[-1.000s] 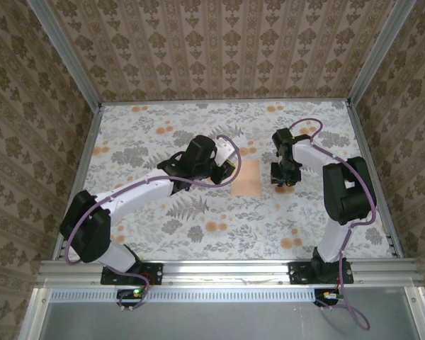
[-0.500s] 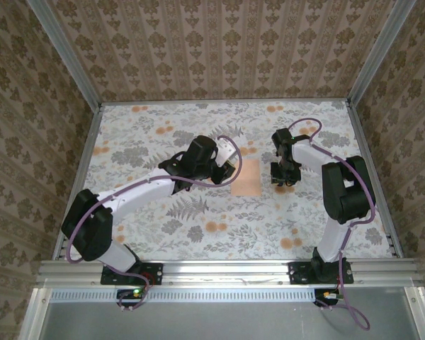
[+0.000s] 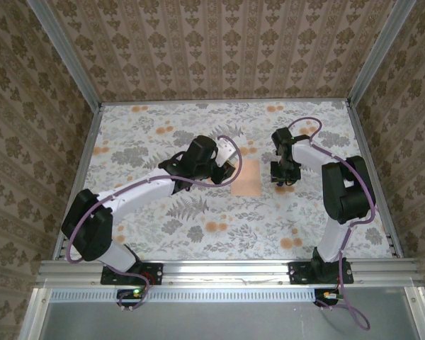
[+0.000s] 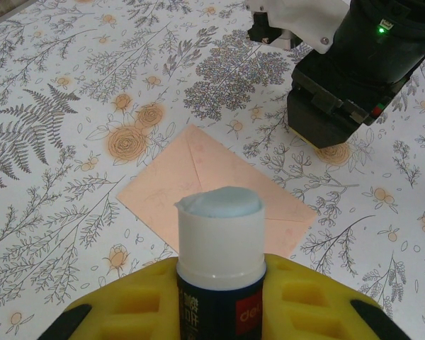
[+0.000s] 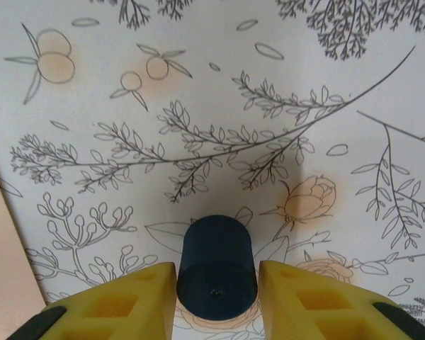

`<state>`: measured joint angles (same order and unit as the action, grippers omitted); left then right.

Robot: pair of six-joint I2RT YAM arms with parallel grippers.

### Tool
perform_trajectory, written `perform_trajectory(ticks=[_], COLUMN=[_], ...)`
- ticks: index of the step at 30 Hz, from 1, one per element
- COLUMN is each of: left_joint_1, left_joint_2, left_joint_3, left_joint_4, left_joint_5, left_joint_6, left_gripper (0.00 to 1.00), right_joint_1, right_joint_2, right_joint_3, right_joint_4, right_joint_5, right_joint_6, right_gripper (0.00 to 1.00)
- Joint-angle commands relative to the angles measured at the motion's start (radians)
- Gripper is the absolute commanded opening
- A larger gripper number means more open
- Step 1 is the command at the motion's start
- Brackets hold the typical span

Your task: Place the letter into the envelope and seal it

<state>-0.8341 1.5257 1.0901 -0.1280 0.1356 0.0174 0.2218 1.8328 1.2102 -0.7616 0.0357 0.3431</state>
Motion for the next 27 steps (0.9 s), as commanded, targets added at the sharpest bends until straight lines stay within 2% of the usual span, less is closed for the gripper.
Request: perform_trajectory(ticks=[1, 17, 27], left_joint_1=[0.009, 0.009, 0.016], left_joint_2=[0.004, 0.008, 0.01], left_joint_3=[0.04, 0.045, 0.05], left_joint_4=[-0.001, -0.002, -0.022], left_joint_5=[0.02, 0.022, 0.066], left_joint_6=[-0.017, -0.018, 0.004], left_gripper=[0.0, 0.0, 0.0], right_joint_1=[0.007, 0.008, 0.011], right_joint_2=[-0.005, 0.008, -0.094], right_joint_3=[0.003, 0.003, 0.032], right_joint_4=[0.015, 0.018, -0.042], right_joint_5=[0.035, 0.034, 0.019], right_joint_6=[-0.001, -0.008, -0.021], right_gripper=[0.35, 0.3, 0.21])
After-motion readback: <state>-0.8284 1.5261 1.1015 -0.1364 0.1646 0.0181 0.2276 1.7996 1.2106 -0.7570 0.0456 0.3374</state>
